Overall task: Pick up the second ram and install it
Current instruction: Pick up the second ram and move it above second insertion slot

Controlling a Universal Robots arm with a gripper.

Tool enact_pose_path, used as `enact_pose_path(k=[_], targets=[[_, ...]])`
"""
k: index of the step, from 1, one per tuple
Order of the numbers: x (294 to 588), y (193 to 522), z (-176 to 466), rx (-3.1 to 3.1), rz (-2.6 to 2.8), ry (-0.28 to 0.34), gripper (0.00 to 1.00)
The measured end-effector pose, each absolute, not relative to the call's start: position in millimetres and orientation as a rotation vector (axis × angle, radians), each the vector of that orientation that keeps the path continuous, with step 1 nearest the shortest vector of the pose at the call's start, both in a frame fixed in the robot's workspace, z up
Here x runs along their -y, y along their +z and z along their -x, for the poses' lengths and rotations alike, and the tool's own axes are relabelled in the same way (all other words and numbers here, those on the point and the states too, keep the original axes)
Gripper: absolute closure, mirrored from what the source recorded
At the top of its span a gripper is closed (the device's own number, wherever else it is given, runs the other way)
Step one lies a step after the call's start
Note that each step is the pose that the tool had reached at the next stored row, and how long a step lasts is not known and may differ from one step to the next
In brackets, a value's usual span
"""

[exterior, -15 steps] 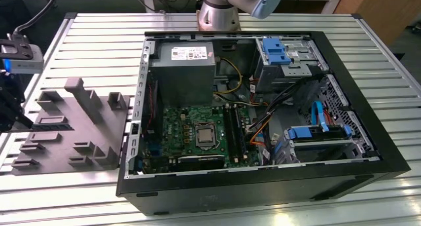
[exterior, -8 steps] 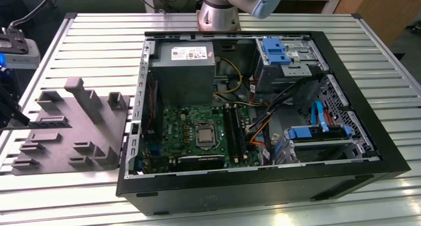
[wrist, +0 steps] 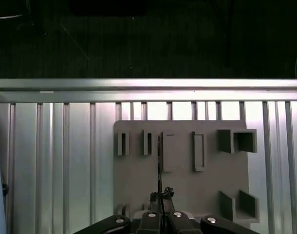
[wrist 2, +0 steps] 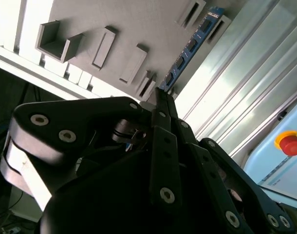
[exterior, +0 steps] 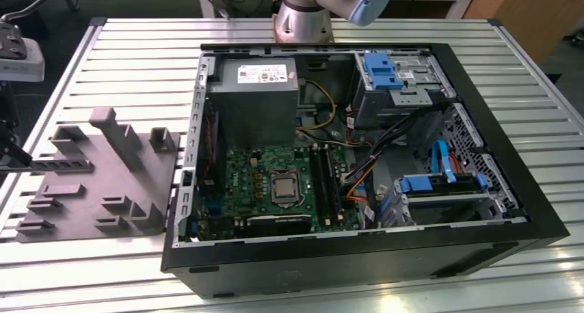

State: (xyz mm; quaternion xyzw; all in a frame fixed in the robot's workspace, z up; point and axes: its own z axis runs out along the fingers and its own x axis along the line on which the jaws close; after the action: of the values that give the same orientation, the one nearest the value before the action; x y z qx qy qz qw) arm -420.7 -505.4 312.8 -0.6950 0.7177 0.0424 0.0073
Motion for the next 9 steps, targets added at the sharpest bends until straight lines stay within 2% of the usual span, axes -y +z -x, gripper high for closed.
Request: enact_pose_path(k=[9], targets=[[505.4, 331.6, 420.7, -2.244, 2.173, 0.133, 0.88]])
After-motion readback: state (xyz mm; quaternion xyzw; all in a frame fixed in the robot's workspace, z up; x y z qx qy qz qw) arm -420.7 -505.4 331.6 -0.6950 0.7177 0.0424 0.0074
